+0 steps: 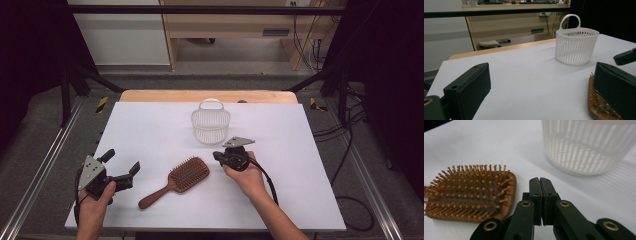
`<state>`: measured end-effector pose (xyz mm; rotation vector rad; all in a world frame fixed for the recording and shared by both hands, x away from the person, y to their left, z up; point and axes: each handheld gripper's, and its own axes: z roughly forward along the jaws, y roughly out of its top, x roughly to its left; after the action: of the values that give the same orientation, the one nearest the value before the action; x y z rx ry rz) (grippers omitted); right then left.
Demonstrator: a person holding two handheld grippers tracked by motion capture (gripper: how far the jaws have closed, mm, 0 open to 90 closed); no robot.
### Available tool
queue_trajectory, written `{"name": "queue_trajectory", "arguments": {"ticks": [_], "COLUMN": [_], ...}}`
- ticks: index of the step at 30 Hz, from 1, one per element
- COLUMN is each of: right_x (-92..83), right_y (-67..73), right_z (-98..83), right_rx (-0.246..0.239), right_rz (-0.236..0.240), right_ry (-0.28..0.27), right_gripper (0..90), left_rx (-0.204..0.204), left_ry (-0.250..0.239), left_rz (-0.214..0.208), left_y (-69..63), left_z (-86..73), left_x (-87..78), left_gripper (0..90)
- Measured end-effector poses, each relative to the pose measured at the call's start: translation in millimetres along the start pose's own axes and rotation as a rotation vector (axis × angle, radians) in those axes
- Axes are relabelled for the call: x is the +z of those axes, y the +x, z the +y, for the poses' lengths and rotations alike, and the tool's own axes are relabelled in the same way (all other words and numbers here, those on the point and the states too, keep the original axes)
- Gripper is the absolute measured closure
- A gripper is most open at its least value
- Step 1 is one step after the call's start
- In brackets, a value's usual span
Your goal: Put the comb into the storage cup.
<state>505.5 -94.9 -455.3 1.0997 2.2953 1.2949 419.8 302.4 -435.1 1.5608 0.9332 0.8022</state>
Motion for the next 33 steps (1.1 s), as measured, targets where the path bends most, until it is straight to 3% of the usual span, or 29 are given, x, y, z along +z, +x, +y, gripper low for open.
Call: {"name": "queue_trajectory", "arguments": {"ticks": [5,10,14,15,16,18,20,26,29,33], "right_x": [-27.8,-53.3,-77.7,-77.7,-88.7,-98.8,-103.6,-119.1,-116.9,-116.1], "right_y": [-14.5,-29.5,-42.2,-42.2,-44.6,-46.0,-46.6,-47.8,-48.9,-52.3], "right_z": [-9.8,-22.2,-35.2,-35.2,-41.1,-46.3,-48.1,-53.3,-58.1,-62.8], "right_rx": [0.047,0.097,0.146,0.146,0.145,0.137,0.136,0.122,0.059,0.063], "right_rz": [-0.037,-0.076,-0.096,-0.096,-0.128,-0.154,-0.163,-0.178,-0.176,-0.166], "right_ry": [-0.046,-0.088,-0.149,-0.149,-0.173,-0.204,-0.214,-0.316,-0.306,-0.307], "right_gripper": [83.2,65.4,36.6,36.6,27.2,18.9,15.8,7.4,7.0,7.2], "left_rx": [0.002,-0.003,-0.003,-0.003,-0.004,0.000,0.004,0.018,0.022,0.058], "left_ry": [0.005,0.021,0.037,0.041,0.047,0.064,0.088,0.187,0.247,0.333], "left_rz": [0.003,0.000,-0.013,-0.020,-0.027,-0.041,-0.047,-0.079,-0.111,-0.143], "left_y": [-0.4,-2.8,-6.4,-7.7,-9.0,-12.1,-16.2,-34.4,-44.8,-57.0], "left_z": [-0.4,-1.4,-1.7,-1.5,-1.4,-0.7,1.0,12.6,18.0,24.1], "left_x": [-0.1,0.1,0.9,1.4,1.7,3.6,6.6,18.1,23.0,27.9], "left_gripper": [1.7,1.7,1.7,1.7,1.7,1.7,1.7,1.9,2.3,2.7]}}
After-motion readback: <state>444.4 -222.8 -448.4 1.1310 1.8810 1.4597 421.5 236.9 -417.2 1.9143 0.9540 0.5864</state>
